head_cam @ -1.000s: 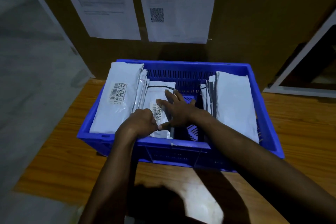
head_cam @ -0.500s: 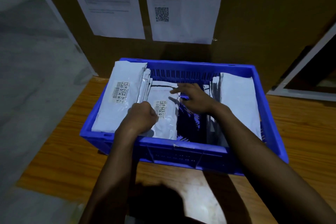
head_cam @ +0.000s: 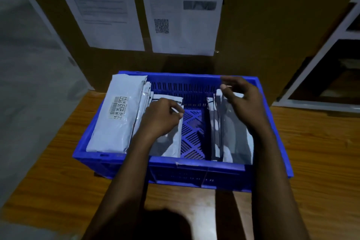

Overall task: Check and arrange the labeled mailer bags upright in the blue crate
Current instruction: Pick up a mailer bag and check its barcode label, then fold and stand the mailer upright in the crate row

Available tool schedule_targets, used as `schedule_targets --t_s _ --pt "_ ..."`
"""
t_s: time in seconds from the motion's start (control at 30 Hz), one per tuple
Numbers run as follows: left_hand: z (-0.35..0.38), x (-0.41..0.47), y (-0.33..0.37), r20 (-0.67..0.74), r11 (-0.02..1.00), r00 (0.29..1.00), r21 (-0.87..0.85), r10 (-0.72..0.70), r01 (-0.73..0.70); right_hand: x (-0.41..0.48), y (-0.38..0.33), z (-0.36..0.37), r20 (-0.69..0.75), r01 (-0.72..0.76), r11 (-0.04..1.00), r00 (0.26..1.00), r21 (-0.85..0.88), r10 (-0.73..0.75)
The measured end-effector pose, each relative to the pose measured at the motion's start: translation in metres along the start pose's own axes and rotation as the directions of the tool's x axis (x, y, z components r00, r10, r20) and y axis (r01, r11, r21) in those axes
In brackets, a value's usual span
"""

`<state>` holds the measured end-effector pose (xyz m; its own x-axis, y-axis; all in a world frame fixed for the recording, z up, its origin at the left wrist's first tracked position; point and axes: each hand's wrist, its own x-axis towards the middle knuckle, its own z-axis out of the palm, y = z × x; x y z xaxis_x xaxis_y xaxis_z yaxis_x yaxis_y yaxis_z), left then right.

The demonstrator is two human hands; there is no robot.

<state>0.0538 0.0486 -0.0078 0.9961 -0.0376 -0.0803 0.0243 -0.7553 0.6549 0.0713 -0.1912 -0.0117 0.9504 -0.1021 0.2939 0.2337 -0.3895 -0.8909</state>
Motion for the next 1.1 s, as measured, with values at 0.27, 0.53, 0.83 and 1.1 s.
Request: schedule_targets --t_s 0.27,0.53,0.83,1.1 --pt "0.056 0.02 0.071 0.158 0.985 0.986 -0.169 0.058 -0.031 -0.022 0.013 -0.057 -0.197 -0.216 0.962 0.963 -0.165 0.183" --pt "0.098 0.029 0.089 0.27 0.964 0.947 -0.149 -0.176 0.221 -0.032 0.024 -0.067 -0.158 -0.325 0.945 0.936 -0.041 0.315" --pt "0.084 0.027 0.073 0.357 0.722 0.925 -0.606 -0.129 0.334 -0.034 0.025 -0.066 -0.14 -0.336 0.941 0.934 -0.041 0.328" --pt "0.062 0.036 0.062 0.382 0.633 0.914 -0.675 -0.14 0.379 -0.037 0.027 -0.066 -0.092 -0.264 0.957 0.963 -0.119 0.254"
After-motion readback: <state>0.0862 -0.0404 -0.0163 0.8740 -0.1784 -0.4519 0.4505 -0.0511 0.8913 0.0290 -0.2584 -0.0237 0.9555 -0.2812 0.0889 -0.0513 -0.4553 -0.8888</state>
